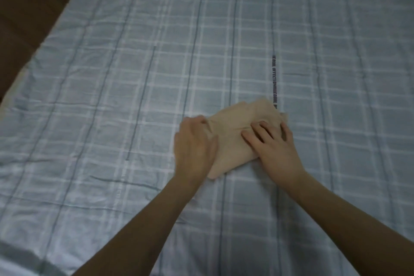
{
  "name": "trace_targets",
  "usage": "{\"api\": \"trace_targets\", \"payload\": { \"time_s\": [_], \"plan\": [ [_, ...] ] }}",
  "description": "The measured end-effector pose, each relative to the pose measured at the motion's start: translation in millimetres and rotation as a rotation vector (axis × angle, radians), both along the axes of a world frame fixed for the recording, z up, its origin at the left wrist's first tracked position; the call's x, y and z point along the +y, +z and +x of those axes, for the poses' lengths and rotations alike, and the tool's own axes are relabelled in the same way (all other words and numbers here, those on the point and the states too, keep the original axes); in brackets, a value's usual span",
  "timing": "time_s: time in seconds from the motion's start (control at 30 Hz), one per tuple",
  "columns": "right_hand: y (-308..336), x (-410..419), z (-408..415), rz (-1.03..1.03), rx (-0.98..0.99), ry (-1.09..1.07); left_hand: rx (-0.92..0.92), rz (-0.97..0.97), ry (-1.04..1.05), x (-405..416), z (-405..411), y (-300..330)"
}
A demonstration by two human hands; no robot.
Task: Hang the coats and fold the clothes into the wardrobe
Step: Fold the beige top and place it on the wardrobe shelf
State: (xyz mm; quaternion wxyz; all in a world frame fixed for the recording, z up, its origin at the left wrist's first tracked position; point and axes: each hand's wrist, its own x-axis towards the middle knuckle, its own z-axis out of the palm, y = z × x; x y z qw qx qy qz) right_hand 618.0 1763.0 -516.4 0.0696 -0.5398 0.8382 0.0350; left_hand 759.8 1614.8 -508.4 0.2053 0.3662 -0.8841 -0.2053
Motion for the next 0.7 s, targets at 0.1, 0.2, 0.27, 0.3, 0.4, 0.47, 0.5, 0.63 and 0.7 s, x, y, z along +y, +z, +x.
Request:
{"api": "trace_targets", "payload": {
  "time_s": [0.1, 0.2, 0.27, 0.3, 0.4, 0.47, 0.5, 0.63, 0.7],
  "plan": [
    [6.3, -12.8, -2.8, 0.040, -0.014, -0.018, -0.245, -0.154, -0.512, 27.8, 6.2, -8.7],
    [8.8, -19.1, -8.5, 0.077, -0.029, -0.004, -0.403, -0.002, -0.491, 23.8, 7.2, -24.3],
    [14.7, -22.9, -12.8, 0.111, 0.032, 0.042, -0.359, 0.016, -0.515, 6.9, 4.4, -23.6],
    [19.3, -24.1, -15.5, 0.112, 0.053, 0.067, -0.377, 0.025, -0.547, -4.6, 1.8, -18.9],
    [45.8, -23.2, -17.3, 0.041, 0.074, 0.103, -0.540, 0.062, -0.645, -37.5, -11.1, 22.3],
    [67.6, -22.6, -17.3, -0.032, 0.057, 0.090, -0.605, 0.057, -0.693, -56.3, -23.7, 55.6],
    [82.9, -22.7, -17.9, -0.065, 0.039, 0.090, -0.623, 0.063, -0.712, -63.6, -29.6, 80.0],
    [157.1, -27.5, -26.3, -0.130, 0.011, 0.191, -0.643, 0.070, -0.773, -80.3, -31.9, 158.0],
    [198.8, -33.0, -29.0, -0.133, 0.037, 0.273, -0.642, 0.095, -0.756, -87.0, -28.5, 196.2]
  ]
}}
